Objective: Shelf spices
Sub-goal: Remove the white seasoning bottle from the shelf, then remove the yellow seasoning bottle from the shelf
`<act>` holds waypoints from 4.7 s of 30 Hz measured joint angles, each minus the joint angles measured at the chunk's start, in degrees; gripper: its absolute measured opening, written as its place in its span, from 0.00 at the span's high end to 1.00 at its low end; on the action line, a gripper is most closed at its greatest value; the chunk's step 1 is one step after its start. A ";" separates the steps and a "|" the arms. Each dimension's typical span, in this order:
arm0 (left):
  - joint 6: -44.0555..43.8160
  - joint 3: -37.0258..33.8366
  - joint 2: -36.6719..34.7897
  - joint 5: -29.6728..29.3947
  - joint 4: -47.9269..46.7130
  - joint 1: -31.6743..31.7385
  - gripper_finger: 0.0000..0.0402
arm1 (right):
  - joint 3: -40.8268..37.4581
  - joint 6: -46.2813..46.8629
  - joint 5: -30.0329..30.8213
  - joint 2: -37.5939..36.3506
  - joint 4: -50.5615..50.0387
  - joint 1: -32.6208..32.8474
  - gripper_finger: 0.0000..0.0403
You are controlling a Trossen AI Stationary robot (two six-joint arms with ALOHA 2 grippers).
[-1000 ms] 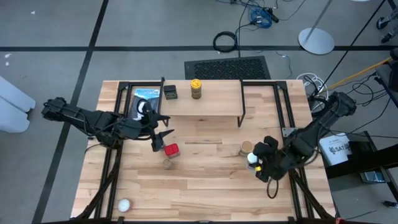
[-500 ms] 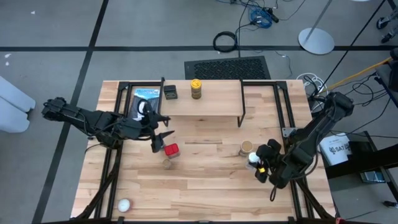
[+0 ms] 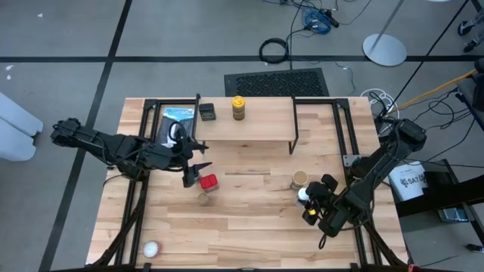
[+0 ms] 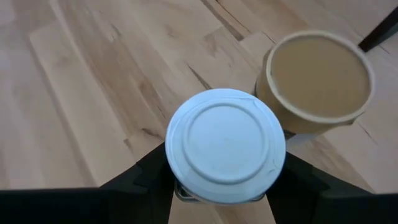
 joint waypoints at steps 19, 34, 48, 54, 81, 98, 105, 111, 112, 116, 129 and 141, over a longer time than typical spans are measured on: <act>1.83 -0.08 -0.01 1.52 -0.34 0.00 0.35 | 0.00 12.56 3.16 8.14 -4.23 -0.17 0.53; 1.87 -0.08 0.00 2.32 -0.38 0.00 0.35 | 0.00 9.26 3.68 8.26 -4.81 -3.90 0.53; 1.68 -0.08 0.00 2.32 -1.85 0.00 0.35 | 0.00 3.34 3.74 8.24 -4.71 -3.58 0.52; 1.66 -0.08 0.00 2.33 -1.83 0.00 0.35 | 0.00 3.33 3.64 8.24 -4.69 -3.56 0.51; 1.50 -0.08 0.00 2.78 -1.80 0.00 0.35 | 0.00 5.07 1.39 8.24 -8.86 -3.56 0.40; 1.42 -0.08 0.00 4.07 -1.80 0.00 0.35 | 0.01 5.50 1.36 8.24 -8.87 -3.56 0.40; 1.42 -0.08 0.00 4.11 -1.78 0.00 0.35 | 2.68 8.15 1.45 8.22 -12.98 -3.58 0.35; 1.71 -0.08 0.00 4.05 -1.42 0.00 0.35 | 5.36 9.74 1.47 8.22 -16.26 -3.61 0.26; 1.71 -0.08 -0.01 3.88 -1.27 0.00 0.35 | 5.75 9.74 1.47 8.22 -16.38 -3.61 0.26; 2.02 -0.08 -0.02 1.51 -1.21 0.00 0.35 | 7.57 9.69 1.50 8.22 -16.64 -3.61 0.26; 7.44 -0.08 -0.72 -11.52 3.36 1.06 0.35 | 17.81 9.20 3.31 8.22 -27.90 -3.61 0.26; 15.03 6.11 -0.94 -2.85 8.57 9.58 0.35 | 22.67 5.63 19.44 8.20 -31.79 -5.49 0.26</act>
